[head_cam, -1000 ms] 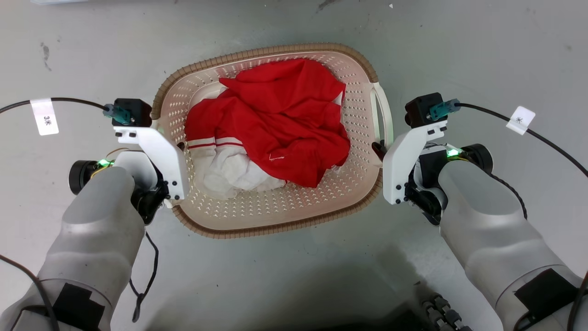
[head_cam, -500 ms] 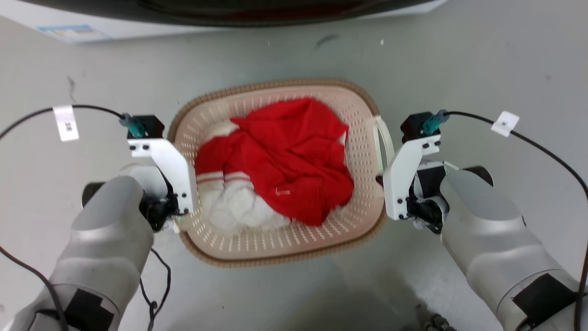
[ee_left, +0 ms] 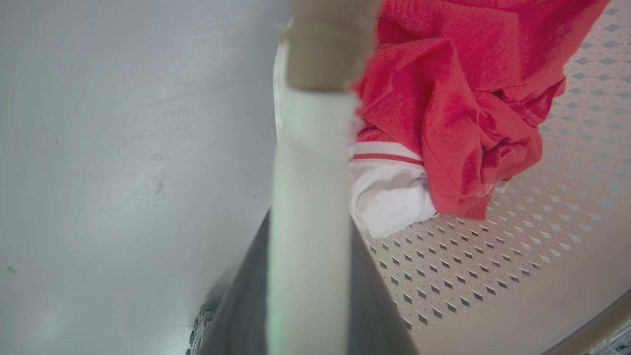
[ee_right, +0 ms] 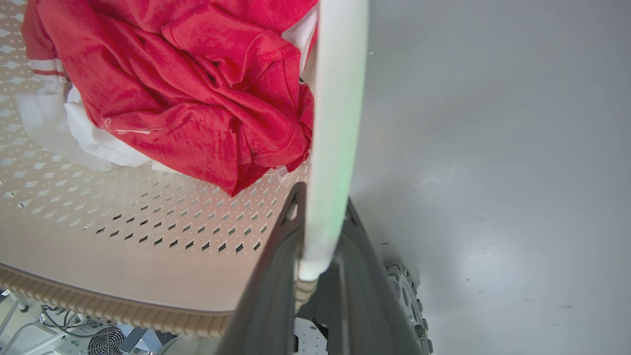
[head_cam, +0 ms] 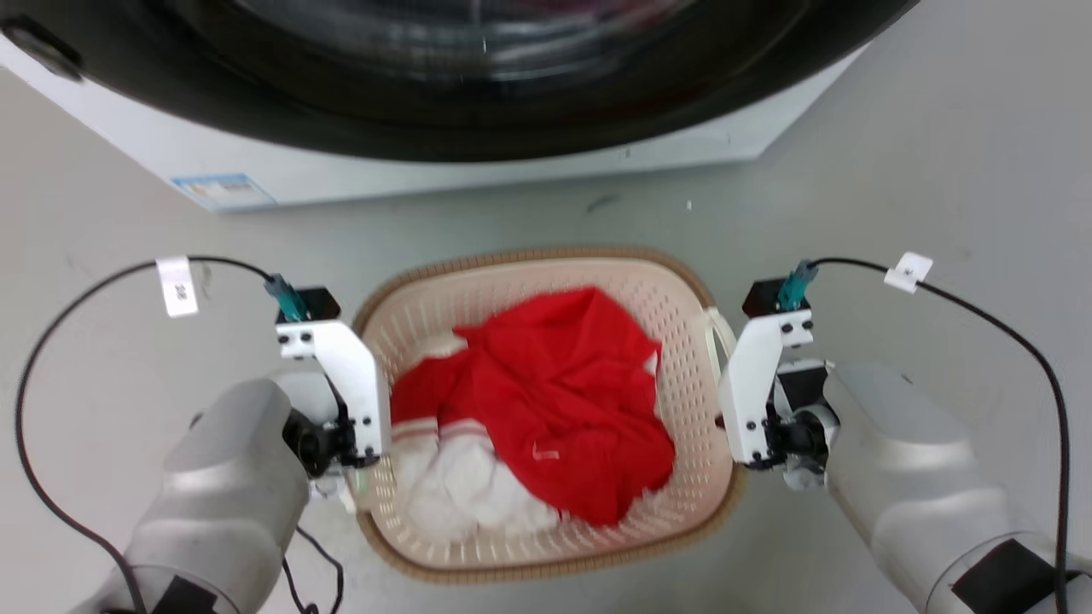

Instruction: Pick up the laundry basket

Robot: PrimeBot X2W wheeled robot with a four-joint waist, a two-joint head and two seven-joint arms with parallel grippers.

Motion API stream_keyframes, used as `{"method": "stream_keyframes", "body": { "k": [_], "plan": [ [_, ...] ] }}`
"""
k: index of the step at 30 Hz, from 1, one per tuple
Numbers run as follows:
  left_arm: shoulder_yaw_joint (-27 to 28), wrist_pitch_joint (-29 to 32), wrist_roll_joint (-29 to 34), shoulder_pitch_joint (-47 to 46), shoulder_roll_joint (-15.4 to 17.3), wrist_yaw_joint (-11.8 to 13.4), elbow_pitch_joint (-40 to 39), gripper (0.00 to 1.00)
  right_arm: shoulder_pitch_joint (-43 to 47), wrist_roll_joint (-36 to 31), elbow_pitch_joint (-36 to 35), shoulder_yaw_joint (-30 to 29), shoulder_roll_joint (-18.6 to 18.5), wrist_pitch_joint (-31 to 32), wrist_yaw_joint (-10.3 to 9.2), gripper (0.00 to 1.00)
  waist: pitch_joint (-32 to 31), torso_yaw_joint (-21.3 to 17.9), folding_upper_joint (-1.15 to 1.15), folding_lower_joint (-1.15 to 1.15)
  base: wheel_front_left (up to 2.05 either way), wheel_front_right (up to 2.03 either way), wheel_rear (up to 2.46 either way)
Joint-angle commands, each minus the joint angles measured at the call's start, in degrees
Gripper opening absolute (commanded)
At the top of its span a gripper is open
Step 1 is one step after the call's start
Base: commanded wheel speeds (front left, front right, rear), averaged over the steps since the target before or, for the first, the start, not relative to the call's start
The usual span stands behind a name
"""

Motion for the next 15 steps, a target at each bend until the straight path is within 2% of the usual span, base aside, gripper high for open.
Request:
{"method": "stream_keyframes", "body": {
  "k": [1,15],
  "plan": [
    [-0.3,0.7,-0.5,0.6,-0.8,-0.7,-0.4,0.00,0.8,0.1,0.3,0.4,-0.1,0.4,-0.08,0.00,-3.1,0.3,0.00,0.00,0.00,0.00,0.00],
    [-1.7,7.8,-4.6,3.1,-2.8,-0.8,1.2,0.00,3.6,1.8,0.9,1.2,-0.8,8.0,-0.07,0.00,-14.7,1.2,0.00,0.00,0.00,0.00,0.00]
  ]
}}
